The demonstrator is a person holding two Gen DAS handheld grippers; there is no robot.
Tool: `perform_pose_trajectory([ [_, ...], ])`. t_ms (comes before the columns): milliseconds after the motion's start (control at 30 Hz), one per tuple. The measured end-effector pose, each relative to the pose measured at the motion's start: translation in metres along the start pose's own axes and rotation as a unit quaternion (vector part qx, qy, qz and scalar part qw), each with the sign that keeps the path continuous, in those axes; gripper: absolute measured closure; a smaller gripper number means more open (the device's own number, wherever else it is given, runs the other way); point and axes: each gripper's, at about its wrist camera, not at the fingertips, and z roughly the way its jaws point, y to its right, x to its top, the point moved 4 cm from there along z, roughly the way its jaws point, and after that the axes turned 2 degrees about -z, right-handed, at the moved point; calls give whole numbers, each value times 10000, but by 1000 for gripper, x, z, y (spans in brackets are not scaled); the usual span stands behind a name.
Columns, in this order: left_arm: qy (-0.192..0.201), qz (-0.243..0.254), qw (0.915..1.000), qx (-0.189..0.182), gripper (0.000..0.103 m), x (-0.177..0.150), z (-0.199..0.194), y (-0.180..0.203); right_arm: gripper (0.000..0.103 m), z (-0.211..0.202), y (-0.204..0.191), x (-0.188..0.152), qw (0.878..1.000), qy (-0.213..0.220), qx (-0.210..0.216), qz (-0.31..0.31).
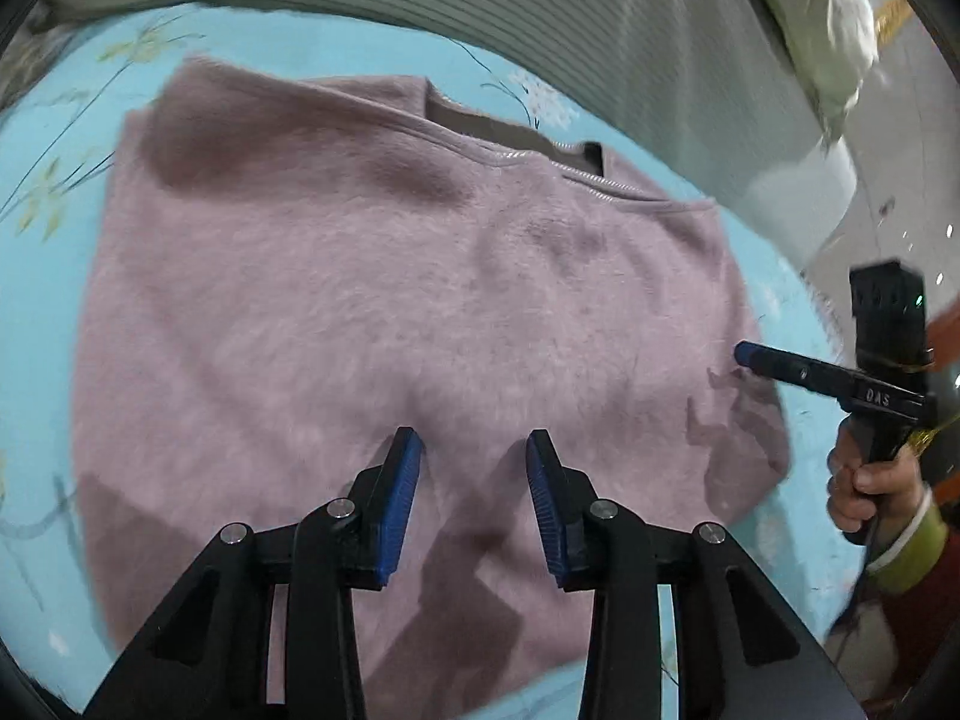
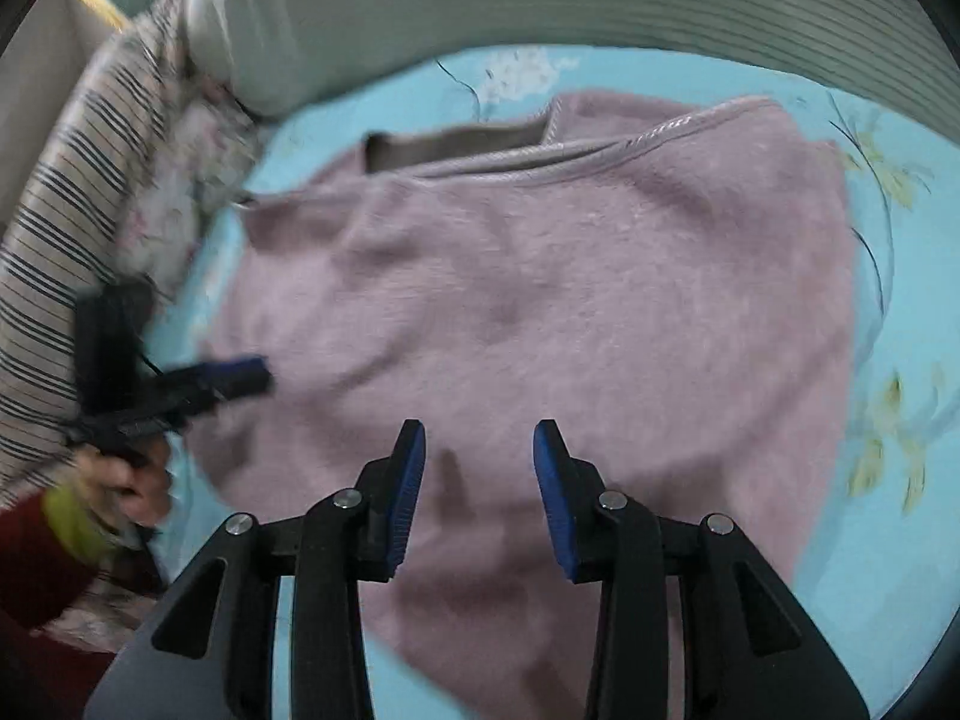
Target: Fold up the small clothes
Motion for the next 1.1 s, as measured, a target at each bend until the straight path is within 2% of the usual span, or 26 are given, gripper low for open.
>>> perform_pose_trajectory([
  [67, 57, -35, 9999, 90, 66, 17, 11, -7, 66, 8, 17, 12, 9994, 13, -332, -6],
  [100, 113, -72, 9998, 134, 67, 26, 13, -12, 72, 10, 33, 21, 9987, 127, -484, 123],
  [133, 186, -107, 9996, 208, 70, 38, 16, -20, 77, 8, 45, 30, 9980, 289, -463, 324],
  [200, 316, -183, 9985, 396, 85, 60, 18, -35, 77, -3, 73, 49, 9929, 695, -611, 750],
  [300, 621, -413, 9932, 893, 86, 98, 16, -67, 77, -17, 104, 70, 9823, 1120, -895, 1206],
  [367, 734, -594, 9908, 965, 89, 114, 16, -82, 77, -22, 117, 77, 9777, 1228, -943, 1418],
  [400, 775, -702, 9900, 948, 95, 120, 15, -89, 76, -26, 121, 78, 9760, 1258, -891, 1536],
  [500, 849, -855, 9876, 1004, 95, 123, 7, -95, 74, -41, 118, 72, 9741, 1338, -900, 1583],
  [533, 908, -890, 9864, 1041, 94, 120, 1, -94, 73, -45, 112, 66, 9740, 1380, -855, 1583],
  [567, 954, -917, 9856, 1049, 86, 116, -6, -94, 72, -53, 108, 59, 9736, 1426, -769, 1607],
  [600, 1032, -1007, 9843, 1018, 74, 108, -15, -93, 68, -56, 103, 56, 9736, 1438, -709, 1624],
  [667, 1142, -1126, 9829, 908, 63, 91, -29, -89, 62, -60, 90, 44, 9740, 1436, -602, 1645],
  [833, 1142, -1563, 9794, 576, 61, 32, -55, -79, 61, -63, 57, 6, 9767, 1328, -334, 1651],
  [1000, 1072, -1869, 9752, 510, 49, -39, -82, -66, 56, -57, 28, -32, 9793, 1128, -200, 1669],
  [1100, 1074, -2066, 9713, 478, 43, -69, -96, -60, 55, -49, 6, -54, 9838, 868, -128, 1561],
])
